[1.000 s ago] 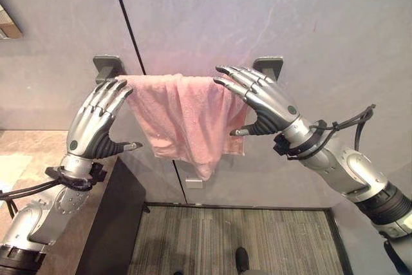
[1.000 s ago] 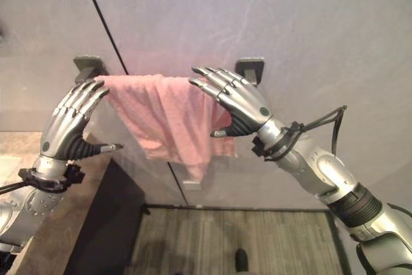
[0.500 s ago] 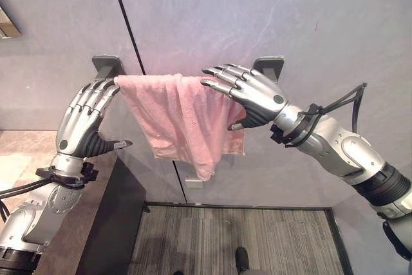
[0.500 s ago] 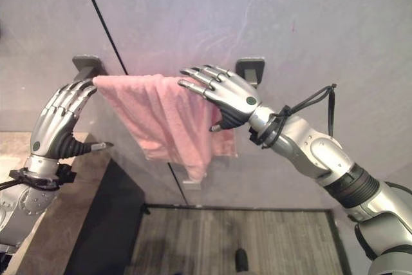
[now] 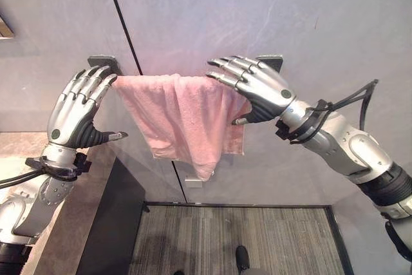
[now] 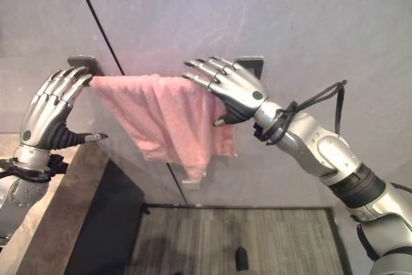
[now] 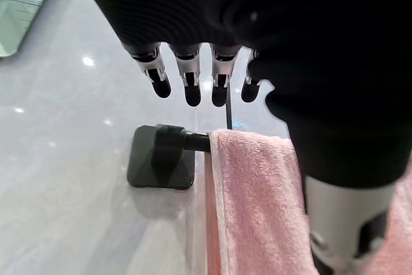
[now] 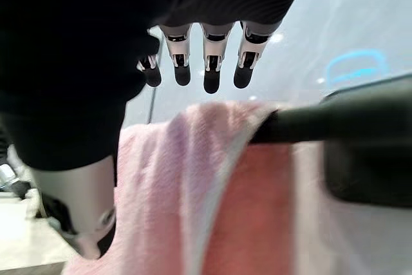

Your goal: Put brush and paste in cup on sink, flatten towel.

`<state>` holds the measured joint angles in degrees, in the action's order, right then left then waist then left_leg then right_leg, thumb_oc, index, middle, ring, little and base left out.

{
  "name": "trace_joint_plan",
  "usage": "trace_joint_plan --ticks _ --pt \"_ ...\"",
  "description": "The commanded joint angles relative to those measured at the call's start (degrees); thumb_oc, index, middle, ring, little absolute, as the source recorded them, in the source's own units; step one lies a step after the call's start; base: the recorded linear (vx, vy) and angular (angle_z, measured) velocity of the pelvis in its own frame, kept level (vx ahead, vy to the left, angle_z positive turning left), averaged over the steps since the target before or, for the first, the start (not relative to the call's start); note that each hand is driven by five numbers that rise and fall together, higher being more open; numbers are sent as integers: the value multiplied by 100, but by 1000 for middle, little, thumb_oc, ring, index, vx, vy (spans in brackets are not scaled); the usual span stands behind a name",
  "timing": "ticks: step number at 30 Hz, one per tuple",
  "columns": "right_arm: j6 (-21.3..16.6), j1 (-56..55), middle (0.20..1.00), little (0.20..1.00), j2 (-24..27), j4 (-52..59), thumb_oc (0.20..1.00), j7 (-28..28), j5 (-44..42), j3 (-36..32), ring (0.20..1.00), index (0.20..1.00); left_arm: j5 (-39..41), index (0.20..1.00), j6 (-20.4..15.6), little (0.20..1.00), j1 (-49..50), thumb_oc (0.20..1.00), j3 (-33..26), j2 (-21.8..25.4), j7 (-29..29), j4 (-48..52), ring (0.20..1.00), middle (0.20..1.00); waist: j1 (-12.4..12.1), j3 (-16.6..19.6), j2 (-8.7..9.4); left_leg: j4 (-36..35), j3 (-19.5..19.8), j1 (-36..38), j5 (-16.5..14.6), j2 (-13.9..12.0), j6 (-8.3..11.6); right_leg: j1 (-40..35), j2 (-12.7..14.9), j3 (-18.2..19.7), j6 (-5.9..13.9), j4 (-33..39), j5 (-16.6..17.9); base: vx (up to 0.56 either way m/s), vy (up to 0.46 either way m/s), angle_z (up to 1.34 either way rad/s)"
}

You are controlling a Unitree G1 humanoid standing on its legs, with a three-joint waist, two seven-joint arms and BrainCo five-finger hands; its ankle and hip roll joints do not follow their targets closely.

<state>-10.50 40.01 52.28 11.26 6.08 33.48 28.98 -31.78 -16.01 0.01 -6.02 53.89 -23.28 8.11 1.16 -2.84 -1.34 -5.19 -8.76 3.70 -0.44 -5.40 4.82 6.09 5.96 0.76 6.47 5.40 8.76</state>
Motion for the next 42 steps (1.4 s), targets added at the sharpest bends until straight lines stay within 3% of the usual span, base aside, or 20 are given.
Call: trace_joint_plan --ticks 1,6,7,8,17,27,34,39,42 --pt "-12 -79 1000 1000 91 330 1000 213 -208 -209 1000 1000 -33 1000 75 1000 -300 1000 22 531 21 61 1000 1000 140 214 314 19 29 -144 117 -210 159 -261 819 164 632 -40 -205 0 0 0" --pt "34 -307 1000 1000 376 244 1000 127 -349 -399 1000 1000 -77 1000 174 1000 -240 1000 68 720 190 -174 1000 1000 168 189 281 19 -10 -149 130 -218 172 -217 800 182 638 -40 -205 0 0 0" --pt "56 -181 1000 1000 499 154 1000 39 -331 -290 1000 1000 -91 1000 220 1000 -237 1000 85 817 228 -269 1000 1000 157 187 275 19 -20 -157 133 -217 178 -204 797 187 640 -40 -202 24 6 -3" --pt "28 202 1000 1000 811 12 1000 -210 -389 61 1000 1000 -223 1000 261 1000 -222 1000 144 1257 419 -434 1000 1000 141 170 266 19 -46 -177 151 -228 199 -180 789 193 647 -40 -190 22 3 -4" --pt "-180 1103 1000 1000 1335 42 1000 -576 -486 980 1000 1000 -347 1000 226 1000 -318 1000 337 1926 633 -515 1000 1000 138 165 317 19 -39 -215 181 -259 228 -154 772 172 641 -40 -185 4 -1 -2" --pt "-373 1668 1000 1000 1611 247 1000 -857 -660 1637 1000 1000 -340 1000 117 1000 -330 1000 558 2177 842 -438 1000 1000 170 143 363 19 -35 -221 190 -278 242 -142 754 161 645 -40 -180 0 0 0" --pt "-509 1768 1000 1000 1912 311 1000 -1046 -432 2050 1000 1000 -748 1000 93 1000 -350 1000 887 2349 1090 -326 1000 1000 207 142 375 19 -55 -203 170 -285 244 -139 750 173 646 -40 -193 0 0 0" --pt "-544 1648 1000 1000 2200 314 1000 -1150 -235 2111 1000 1000 -880 1000 64 1000 -293 1000 925 2377 1235 -258 1000 1000 229 146 342 19 -53 -190 172 -296 251 -152 742 162 642 -40 -205 0 0 0" --pt "-522 1328 1000 1000 2513 292 1000 -1177 -219 1845 1000 1000 -913 1000 69 1000 -14 1000 660 2414 1285 -281 1000 1000 244 156 307 19 -41 -186 175 -305 261 -166 730 155 642 -40 -221 0 0 0"
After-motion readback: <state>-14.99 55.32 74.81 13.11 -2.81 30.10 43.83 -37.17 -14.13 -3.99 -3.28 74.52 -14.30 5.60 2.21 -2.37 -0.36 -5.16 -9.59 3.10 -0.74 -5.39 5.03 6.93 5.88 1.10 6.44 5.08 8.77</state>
